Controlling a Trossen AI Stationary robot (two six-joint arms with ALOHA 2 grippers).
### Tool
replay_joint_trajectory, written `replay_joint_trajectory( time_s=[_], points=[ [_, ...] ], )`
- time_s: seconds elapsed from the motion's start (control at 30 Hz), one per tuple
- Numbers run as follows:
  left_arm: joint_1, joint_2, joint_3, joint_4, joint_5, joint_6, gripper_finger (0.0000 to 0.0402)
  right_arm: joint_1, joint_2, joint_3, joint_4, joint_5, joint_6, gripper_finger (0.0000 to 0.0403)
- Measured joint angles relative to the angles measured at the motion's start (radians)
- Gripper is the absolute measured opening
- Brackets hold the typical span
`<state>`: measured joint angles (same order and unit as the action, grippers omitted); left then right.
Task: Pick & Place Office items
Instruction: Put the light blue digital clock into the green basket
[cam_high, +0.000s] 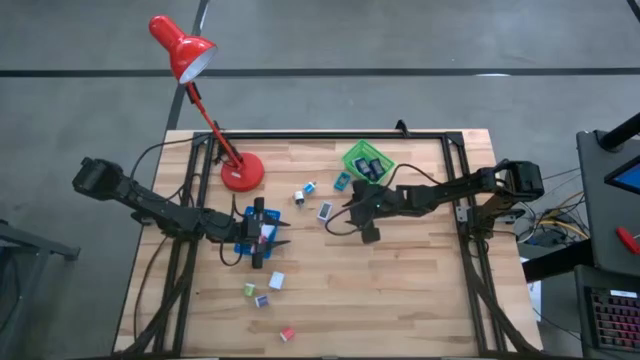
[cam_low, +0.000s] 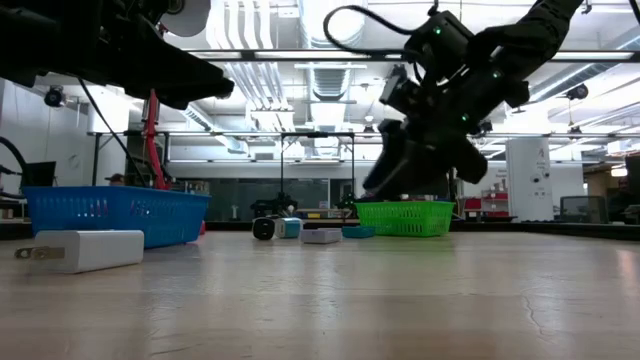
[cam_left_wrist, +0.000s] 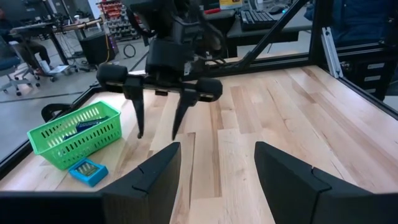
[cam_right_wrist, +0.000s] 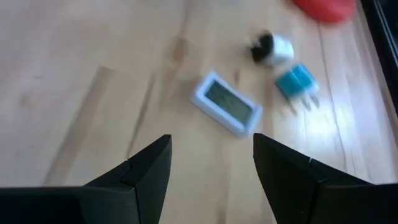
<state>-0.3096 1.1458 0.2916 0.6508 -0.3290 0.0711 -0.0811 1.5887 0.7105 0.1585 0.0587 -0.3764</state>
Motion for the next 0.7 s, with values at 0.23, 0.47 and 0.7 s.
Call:
replay_joint_trajectory(
  time_s=[0.23, 0.47, 0.7],
  points=[
    [0.000, 0.001, 0.017, -0.003, 0.000, 0.000, 0.0209, 0.008, 0.000, 0.000, -0.015, 0.018, 0.172, 0.0219],
    [0.000, 0.037, 0.051, -0.038, -0.001, 0.008, 0.0209, 0.011, 0.000, 0.000, -0.015, 0.044, 0.056, 0.0219],
    [0.000, 0.065, 0.051, -0.039, -0.002, 0.006, 0.0209, 0.016, 0.000, 0.001, -0.028, 0.076, -0.055, 0.0219]
  ],
)
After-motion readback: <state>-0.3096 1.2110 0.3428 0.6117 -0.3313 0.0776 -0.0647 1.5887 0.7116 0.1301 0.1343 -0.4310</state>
